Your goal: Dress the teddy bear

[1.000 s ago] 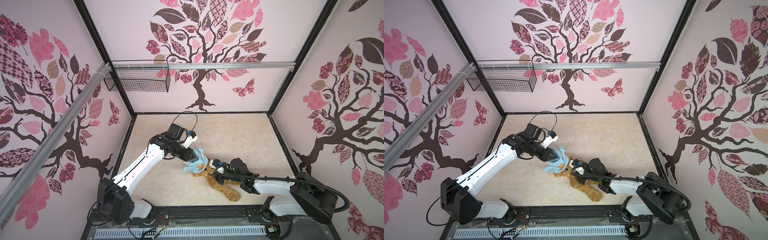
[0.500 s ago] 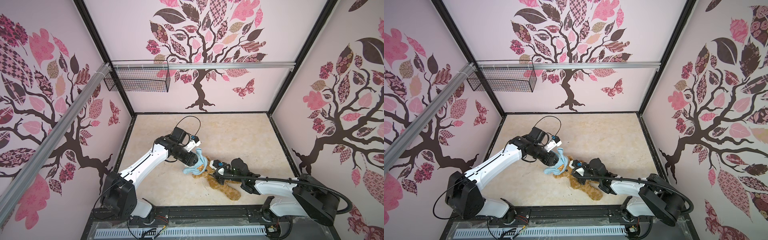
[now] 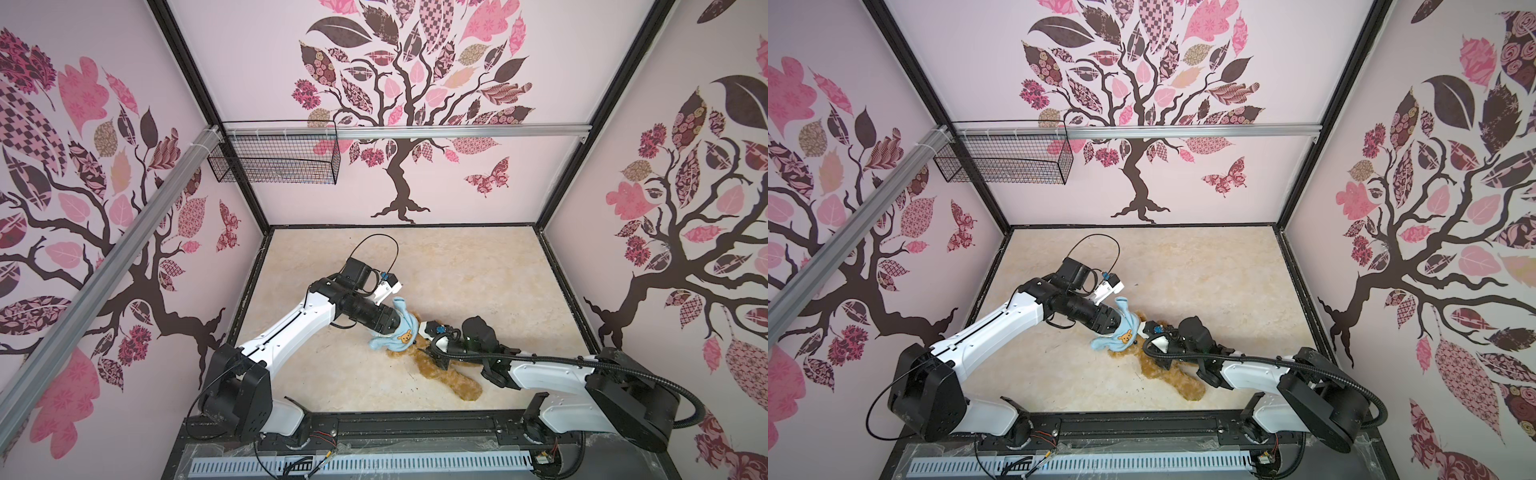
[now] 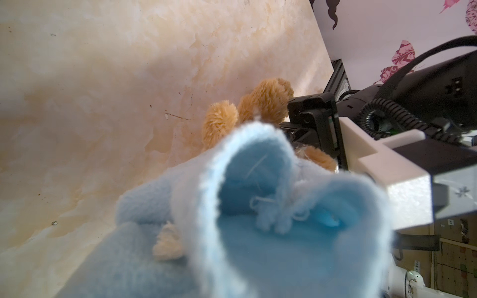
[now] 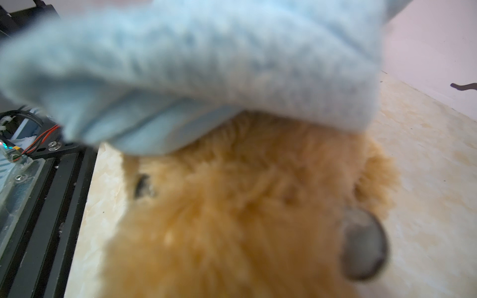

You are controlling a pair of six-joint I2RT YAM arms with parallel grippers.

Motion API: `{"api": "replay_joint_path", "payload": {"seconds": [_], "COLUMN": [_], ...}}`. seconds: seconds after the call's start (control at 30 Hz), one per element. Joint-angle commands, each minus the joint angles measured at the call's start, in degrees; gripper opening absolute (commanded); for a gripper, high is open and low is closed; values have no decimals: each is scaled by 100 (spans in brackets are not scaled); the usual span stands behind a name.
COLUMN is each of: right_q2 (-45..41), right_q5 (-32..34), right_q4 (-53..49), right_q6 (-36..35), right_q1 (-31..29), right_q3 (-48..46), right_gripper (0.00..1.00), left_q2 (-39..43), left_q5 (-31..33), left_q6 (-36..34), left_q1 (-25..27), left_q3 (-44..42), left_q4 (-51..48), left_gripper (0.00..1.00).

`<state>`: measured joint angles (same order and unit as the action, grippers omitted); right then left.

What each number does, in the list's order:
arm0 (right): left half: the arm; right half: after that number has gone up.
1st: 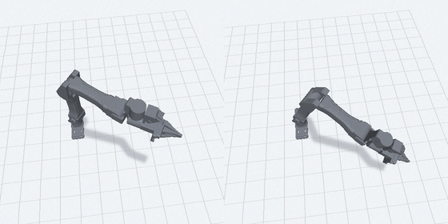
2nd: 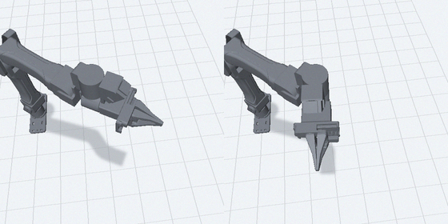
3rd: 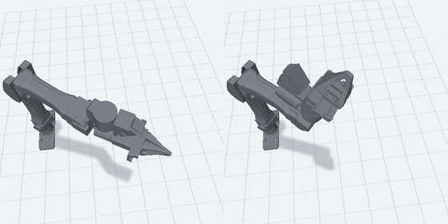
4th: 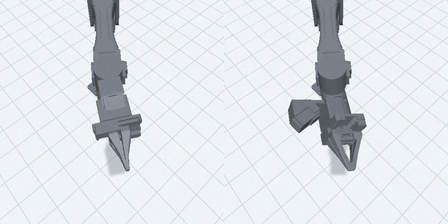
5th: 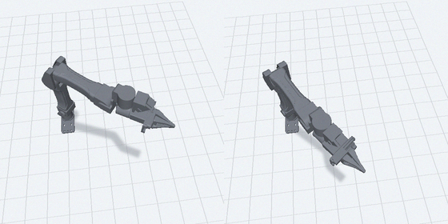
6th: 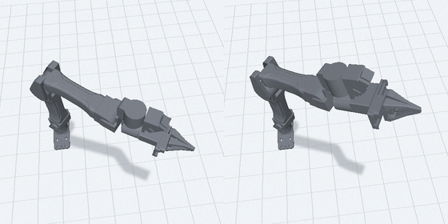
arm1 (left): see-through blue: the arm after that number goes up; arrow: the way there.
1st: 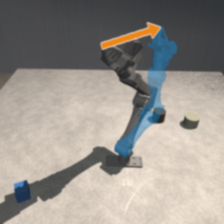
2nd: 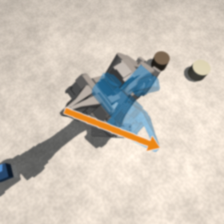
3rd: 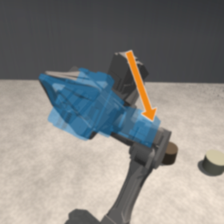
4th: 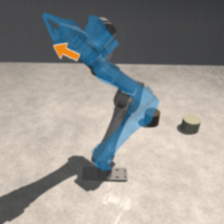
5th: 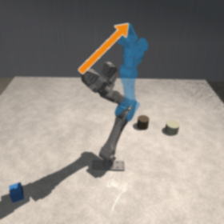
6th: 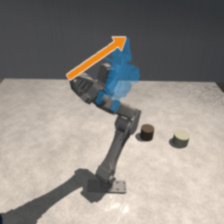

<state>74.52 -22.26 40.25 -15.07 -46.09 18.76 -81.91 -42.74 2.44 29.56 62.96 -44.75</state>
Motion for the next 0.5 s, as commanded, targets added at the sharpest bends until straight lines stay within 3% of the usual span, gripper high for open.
{"api": "replay_joint_path", "payload": {"seconds": [0.0, 0.47], "right_q2": [-133, -60], "right_q5": [155, 65], "right_q4": [41, 260], "right_q6": [-140, 81], "right_q1": [-56, -197], "right_q3": [279, 452], "right_gripper": [0, 0], "left_q2": [235, 120], "left_q5": [-411, -329], "left_q6": [126, 284], "left_q1": [49, 128], "left_q3": [-132, -430], "left_q4": [225, 364], "left_gripper": [55, 57]}}
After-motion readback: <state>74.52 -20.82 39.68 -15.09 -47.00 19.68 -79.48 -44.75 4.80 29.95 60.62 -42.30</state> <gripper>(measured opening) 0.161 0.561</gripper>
